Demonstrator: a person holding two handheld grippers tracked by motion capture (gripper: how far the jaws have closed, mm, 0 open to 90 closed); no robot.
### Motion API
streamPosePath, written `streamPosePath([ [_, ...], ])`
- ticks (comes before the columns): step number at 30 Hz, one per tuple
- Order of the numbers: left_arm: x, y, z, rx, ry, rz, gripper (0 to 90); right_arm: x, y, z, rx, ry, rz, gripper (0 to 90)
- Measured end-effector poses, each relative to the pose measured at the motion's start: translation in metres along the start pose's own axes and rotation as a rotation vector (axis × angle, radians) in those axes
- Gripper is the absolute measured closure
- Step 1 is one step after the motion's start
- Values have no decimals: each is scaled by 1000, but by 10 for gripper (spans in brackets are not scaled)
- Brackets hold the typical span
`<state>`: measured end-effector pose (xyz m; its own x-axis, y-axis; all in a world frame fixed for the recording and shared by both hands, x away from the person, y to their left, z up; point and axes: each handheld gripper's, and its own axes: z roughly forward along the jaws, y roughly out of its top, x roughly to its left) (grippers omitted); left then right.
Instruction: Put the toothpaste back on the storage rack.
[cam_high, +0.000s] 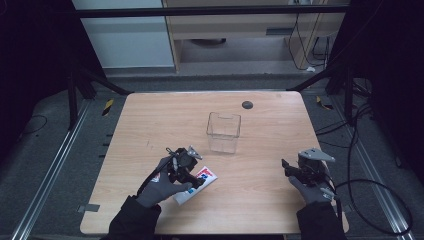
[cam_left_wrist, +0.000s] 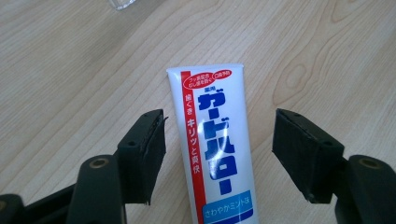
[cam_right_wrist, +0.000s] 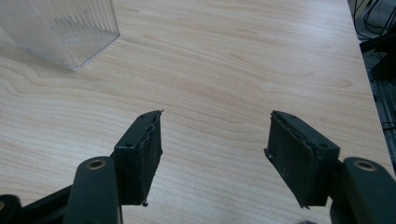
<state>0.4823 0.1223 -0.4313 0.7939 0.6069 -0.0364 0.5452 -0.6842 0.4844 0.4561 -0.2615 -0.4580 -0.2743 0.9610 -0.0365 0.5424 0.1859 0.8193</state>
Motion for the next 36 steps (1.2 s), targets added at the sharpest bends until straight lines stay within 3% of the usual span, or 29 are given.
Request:
streamPosePath([
  [6, 0, -2, 10, 33, -11, 3, 339, 1, 0, 0, 3, 2, 2, 352],
  [36, 2, -3, 37, 105, -21, -8, 338, 2, 0, 3, 16, 11, -8, 349],
])
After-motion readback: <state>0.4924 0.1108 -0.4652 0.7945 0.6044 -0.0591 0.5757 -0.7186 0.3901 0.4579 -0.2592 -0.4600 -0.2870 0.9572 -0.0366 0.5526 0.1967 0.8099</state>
